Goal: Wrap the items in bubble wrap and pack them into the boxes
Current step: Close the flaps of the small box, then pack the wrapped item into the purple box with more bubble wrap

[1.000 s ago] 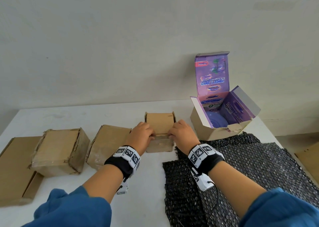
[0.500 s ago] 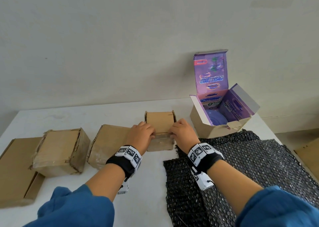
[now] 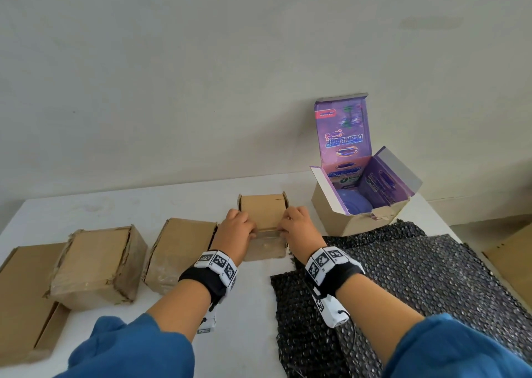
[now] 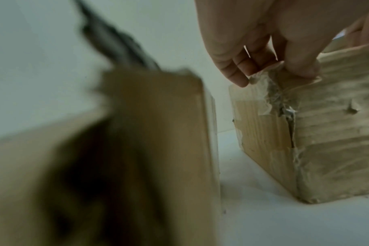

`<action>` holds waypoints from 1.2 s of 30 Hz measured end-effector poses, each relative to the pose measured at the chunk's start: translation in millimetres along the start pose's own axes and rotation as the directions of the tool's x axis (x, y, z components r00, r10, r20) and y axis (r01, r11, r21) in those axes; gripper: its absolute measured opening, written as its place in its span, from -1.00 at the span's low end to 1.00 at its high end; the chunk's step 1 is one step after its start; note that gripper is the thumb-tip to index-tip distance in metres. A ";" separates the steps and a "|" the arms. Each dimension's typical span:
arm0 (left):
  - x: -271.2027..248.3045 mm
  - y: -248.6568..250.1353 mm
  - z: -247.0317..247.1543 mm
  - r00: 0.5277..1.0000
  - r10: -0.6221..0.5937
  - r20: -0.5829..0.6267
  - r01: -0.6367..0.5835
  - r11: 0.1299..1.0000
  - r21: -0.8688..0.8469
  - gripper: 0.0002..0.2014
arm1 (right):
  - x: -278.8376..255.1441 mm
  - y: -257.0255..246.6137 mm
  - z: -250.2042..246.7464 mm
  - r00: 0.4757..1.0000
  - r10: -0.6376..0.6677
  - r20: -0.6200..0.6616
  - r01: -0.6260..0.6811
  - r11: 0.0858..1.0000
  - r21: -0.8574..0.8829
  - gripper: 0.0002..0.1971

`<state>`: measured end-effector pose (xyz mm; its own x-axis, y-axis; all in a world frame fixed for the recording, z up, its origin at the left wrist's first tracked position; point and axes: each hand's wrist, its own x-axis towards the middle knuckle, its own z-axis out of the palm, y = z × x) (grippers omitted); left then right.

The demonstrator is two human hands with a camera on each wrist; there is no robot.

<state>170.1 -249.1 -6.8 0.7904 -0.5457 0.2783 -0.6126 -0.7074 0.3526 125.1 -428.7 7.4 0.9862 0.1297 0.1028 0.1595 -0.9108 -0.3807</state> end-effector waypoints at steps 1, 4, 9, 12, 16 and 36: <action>-0.1 1.8 -3.4 1.000 0.000 0.018 -0.001 0.999 0.052 -0.84 | 0.2 0.6 -1.3 1.000 0.003 0.009 -0.003 1.000 -0.017 -0.86; 3.0 6.3 -14.2 0.988 -0.046 0.146 0.027 0.991 0.131 -0.90 | 1.8 -0.7 -14.4 0.994 0.063 0.092 -0.063 0.998 -0.005 -0.76; 3.1 17.8 -21.9 0.981 -0.135 0.141 0.119 0.986 0.116 -0.86 | -3.2 6.3 -38.7 0.991 0.055 0.123 -0.074 0.986 0.150 -0.78; 1.3 30.6 -23.5 0.985 -0.161 0.065 0.156 0.985 0.072 -0.87 | -16.1 16.0 -55.2 0.993 0.053 0.108 -0.073 0.978 0.193 -0.81; 1.1 70.4 -19.2 0.990 -0.136 0.021 0.136 0.991 -0.015 -0.91 | -42.2 37.7 -76.4 0.988 0.099 0.118 -0.129 0.951 0.281 -0.83; -37.6 227.3 125.5 0.519 -0.804 0.290 0.807 0.573 0.145 -0.11 | -212.8 252.8 -84.6 0.779 0.385 0.495 -0.378 0.918 -0.119 -0.20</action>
<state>1.7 -445.7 -49.2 0.9042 0.1549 -0.3981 0.2869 -0.9106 0.2973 -48.2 -719.8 -33.0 0.8514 -0.0558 -0.5216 -0.2318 -0.9320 -0.2787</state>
